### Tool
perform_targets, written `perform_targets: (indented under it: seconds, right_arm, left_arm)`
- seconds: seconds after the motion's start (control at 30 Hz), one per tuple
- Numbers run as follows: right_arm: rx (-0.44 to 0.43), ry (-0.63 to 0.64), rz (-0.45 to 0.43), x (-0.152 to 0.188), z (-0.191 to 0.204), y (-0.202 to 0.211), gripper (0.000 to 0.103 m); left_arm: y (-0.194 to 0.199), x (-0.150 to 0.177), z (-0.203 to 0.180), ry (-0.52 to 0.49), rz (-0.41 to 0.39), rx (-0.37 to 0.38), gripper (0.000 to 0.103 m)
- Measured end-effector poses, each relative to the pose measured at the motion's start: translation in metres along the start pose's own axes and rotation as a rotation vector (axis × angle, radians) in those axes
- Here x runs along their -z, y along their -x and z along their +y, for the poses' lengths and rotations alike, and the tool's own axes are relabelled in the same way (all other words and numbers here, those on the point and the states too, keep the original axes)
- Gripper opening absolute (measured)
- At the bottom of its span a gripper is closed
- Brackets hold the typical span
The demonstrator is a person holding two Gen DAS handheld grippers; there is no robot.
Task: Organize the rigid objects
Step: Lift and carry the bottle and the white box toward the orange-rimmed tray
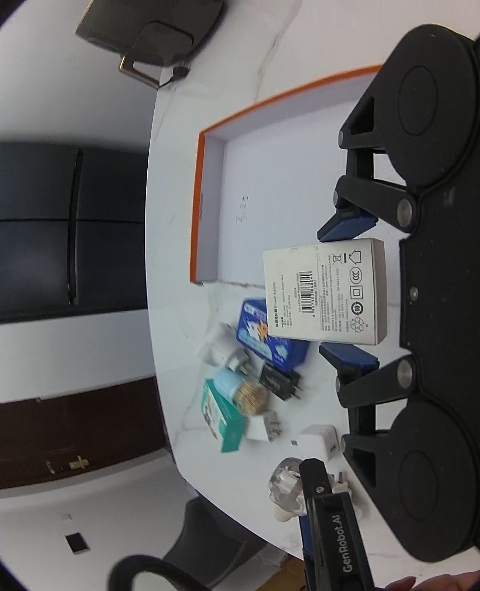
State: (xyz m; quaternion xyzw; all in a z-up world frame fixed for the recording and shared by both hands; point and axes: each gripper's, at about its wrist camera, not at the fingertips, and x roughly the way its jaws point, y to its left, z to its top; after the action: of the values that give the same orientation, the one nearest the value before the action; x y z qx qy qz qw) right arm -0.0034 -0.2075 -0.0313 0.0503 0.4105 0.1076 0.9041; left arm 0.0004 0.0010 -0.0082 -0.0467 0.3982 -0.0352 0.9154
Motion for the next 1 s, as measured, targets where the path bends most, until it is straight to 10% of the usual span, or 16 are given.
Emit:
perform_targets:
  seconds: [1.0]
  right_arm:
    - [0.05,-0.069,-0.025,-0.002,-0.074,0.02,0.071]
  left_arm:
    - [-0.016,-0.017,-0.082,-0.072,-0.013,0.067,0.056]
